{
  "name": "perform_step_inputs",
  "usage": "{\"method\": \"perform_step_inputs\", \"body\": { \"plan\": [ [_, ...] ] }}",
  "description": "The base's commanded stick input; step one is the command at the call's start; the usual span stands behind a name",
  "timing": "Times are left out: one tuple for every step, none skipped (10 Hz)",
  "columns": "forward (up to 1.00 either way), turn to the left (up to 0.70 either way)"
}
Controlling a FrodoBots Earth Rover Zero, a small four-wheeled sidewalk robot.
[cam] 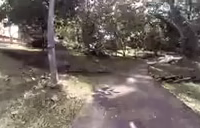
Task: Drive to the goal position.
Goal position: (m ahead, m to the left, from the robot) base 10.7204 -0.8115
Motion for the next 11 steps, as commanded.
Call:
{"method": "perform_step_inputs", "body": {
  "plan": [
    [0.00,-0.06],
    [0.00,-0.01],
    [0.00,0.00],
    [0.00,0.00],
    [0.00,0.00],
    [0.00,0.00],
    [0.00,0.00],
    [0.00,0.00],
    [0.00,0.00],
    [0.00,0.00],
    [0.00,0.00]
  ]
}}
